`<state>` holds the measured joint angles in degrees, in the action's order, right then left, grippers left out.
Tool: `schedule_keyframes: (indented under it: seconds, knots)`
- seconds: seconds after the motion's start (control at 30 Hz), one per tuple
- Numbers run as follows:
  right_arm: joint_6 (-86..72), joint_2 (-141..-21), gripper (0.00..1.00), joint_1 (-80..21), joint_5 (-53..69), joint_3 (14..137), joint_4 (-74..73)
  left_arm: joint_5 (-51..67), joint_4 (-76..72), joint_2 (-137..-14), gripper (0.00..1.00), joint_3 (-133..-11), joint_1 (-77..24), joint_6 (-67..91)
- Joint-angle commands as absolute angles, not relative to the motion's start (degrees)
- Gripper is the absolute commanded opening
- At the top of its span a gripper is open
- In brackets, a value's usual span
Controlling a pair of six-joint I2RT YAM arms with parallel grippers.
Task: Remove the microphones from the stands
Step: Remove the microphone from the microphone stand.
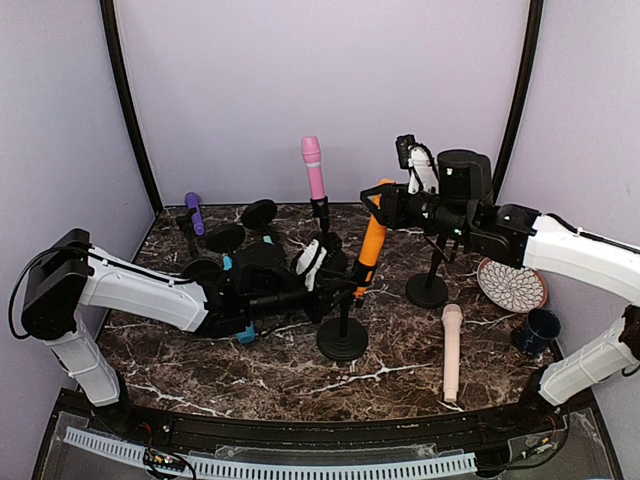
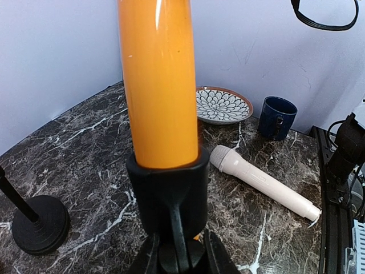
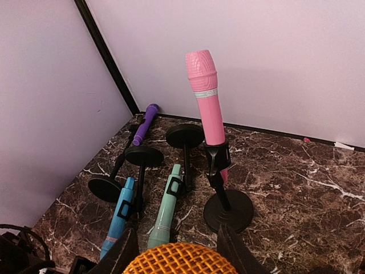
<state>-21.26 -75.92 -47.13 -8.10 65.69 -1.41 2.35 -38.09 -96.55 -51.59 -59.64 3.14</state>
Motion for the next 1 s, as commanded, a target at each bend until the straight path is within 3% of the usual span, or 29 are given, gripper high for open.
schedule_keyframes:
  seconds: [0.0,0.47,0.63,0.97]
  knots:
    - [-21.4,-75.4,0.32,-46.9,-11.2,68.7,0.9,1.9,-37.6,-96.8,0.0,-50.5,-59.7,2.5]
    - [-12.9,-70.8,0.32,-39.8,26.4,64.5,11.0,3.8,-38.3,-96.7,0.0,-48.6,-59.8,2.7]
    - [-13.2,-70.9,0.32,-39.3,25.3,65.0,9.8,3.7,-38.2,-96.6,0.0,-48.4,-59.8,2.8]
    - [-17.7,-72.8,0.31,-39.3,7.1,70.5,0.2,3.1,-37.5,-97.6,0.0,-48.4,-59.7,2.7]
